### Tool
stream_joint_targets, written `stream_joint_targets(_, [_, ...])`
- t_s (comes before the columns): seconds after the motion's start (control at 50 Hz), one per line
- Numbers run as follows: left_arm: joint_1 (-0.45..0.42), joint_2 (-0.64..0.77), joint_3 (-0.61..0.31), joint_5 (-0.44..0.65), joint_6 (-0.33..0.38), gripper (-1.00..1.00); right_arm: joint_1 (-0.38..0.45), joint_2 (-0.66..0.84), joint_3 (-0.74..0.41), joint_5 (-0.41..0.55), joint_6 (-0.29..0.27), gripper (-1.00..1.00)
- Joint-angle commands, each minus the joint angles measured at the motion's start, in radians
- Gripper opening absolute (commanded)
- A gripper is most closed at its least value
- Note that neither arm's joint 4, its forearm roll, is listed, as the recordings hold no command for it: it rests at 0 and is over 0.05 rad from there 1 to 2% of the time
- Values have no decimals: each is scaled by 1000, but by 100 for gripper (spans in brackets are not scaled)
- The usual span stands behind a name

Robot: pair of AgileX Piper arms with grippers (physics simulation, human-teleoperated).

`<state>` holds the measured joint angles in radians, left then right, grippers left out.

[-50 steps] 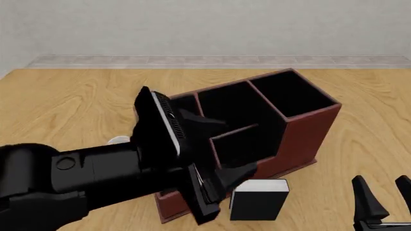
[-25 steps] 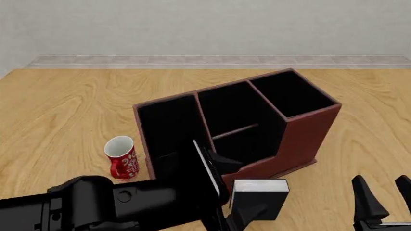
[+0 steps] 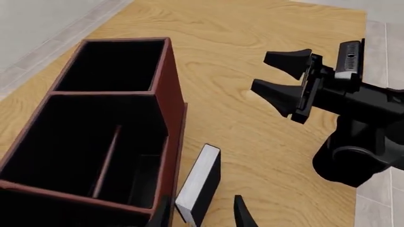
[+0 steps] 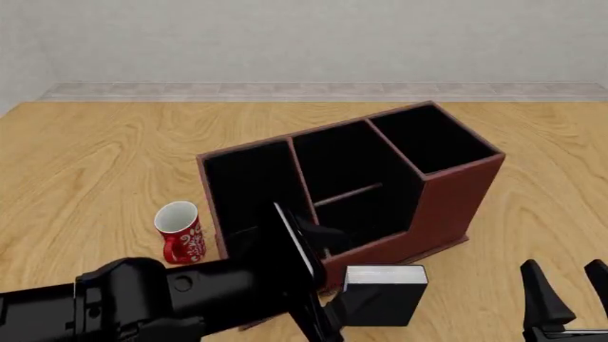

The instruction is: Pick up the book and place it in the back compartment of the caddy.

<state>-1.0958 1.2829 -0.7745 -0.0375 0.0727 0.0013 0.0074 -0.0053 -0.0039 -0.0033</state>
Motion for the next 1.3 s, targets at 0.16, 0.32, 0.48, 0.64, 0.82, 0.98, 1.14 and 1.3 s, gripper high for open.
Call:
stream_joint_targets(0.16, [36, 26, 5, -26, 12, 100, 0, 0, 0, 0, 0, 100])
stream_joint_targets(0.32, [38, 41, 7, -35, 14, 100, 0, 1, 1, -1, 0, 100])
stream_joint_targets(0.48, [35, 73, 15, -57, 2, 100, 0, 3, 2, -4, 0, 100])
stream_joint_targets(0.64, [44, 104, 13, -73, -10, 100, 0, 0, 0, -1, 0, 100])
stream_joint_targets(0.82, [36, 132, 14, -85, -4, 100, 0, 0, -1, 1, 0, 100])
stream_joint_targets(0.98, [31, 153, 12, -92, -4, 100, 0, 1, 0, -1, 0, 100])
stream_joint_targets(1.14, [30, 183, 16, -107, -7, 100, 1, 3, 2, -5, 0, 100])
stream_joint_targets(1.3, [41, 212, 12, -112, -3, 100, 1, 1, 0, -1, 0, 100])
